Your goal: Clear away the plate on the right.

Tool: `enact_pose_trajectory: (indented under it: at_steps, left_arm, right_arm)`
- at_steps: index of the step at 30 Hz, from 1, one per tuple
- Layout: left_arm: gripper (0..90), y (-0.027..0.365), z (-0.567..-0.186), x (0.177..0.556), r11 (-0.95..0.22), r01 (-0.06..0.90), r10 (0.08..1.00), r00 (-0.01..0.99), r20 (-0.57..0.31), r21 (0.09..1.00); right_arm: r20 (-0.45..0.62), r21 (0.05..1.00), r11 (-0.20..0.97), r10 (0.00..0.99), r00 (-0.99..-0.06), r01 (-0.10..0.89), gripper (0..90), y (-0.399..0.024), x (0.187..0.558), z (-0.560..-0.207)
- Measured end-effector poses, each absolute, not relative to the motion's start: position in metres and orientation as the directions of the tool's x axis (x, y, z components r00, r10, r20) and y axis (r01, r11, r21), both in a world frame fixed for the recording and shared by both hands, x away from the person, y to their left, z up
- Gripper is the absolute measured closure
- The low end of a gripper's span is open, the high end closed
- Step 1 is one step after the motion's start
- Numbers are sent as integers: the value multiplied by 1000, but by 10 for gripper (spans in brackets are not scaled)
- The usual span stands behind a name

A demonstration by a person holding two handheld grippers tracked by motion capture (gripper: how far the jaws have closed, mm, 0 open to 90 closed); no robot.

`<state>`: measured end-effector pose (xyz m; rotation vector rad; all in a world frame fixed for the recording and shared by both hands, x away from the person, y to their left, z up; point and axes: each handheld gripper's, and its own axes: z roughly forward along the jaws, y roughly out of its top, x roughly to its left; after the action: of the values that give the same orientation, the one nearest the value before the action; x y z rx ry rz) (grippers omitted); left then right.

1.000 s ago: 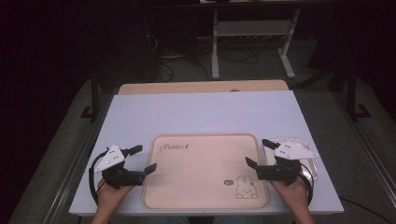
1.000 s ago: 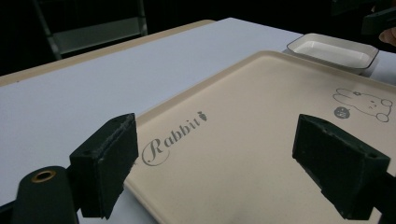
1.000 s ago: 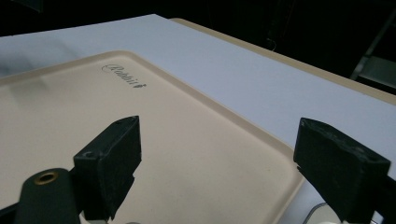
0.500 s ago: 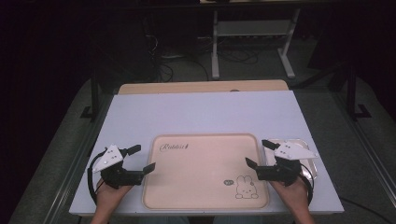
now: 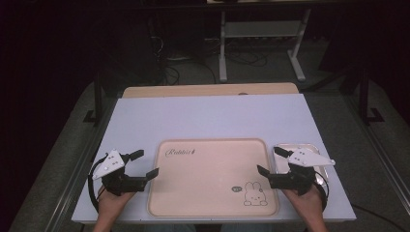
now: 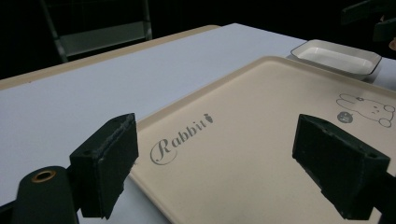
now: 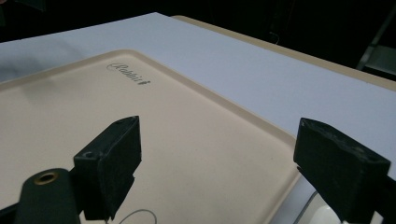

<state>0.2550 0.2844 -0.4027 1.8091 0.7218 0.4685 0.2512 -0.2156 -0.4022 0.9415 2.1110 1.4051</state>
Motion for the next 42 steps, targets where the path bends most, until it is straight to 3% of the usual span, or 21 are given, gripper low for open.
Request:
enact_pose_trajectory:
  at_steps: [42]
  left_arm:
    - [138, 286, -403, 254, -229, 254, 684, 729, -30, 940]
  right_arm:
    - [130, 869, 239, 733, -667, 432, 159, -286, 214, -401]
